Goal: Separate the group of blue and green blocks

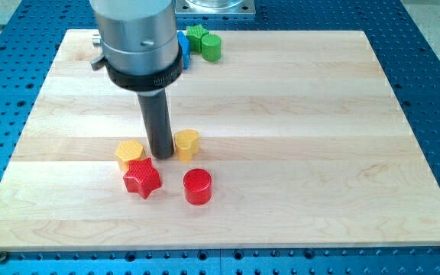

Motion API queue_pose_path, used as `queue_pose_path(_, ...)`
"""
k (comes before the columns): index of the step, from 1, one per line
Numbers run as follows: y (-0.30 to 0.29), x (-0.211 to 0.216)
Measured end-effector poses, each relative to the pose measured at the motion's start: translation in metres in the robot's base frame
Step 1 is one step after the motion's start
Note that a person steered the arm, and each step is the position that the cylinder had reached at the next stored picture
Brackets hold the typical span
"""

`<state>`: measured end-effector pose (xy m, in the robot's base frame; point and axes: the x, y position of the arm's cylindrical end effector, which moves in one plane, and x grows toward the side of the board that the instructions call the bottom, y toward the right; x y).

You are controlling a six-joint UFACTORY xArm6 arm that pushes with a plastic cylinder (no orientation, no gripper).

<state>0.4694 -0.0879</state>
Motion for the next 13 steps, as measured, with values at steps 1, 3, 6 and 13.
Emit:
queue_pose_path(1,0.013,-0.075)
queue_pose_path(3,0.161,-0.167)
queue_pose_path(6,0.143,-0.276)
queue_pose_path(13,0.031,-0.277)
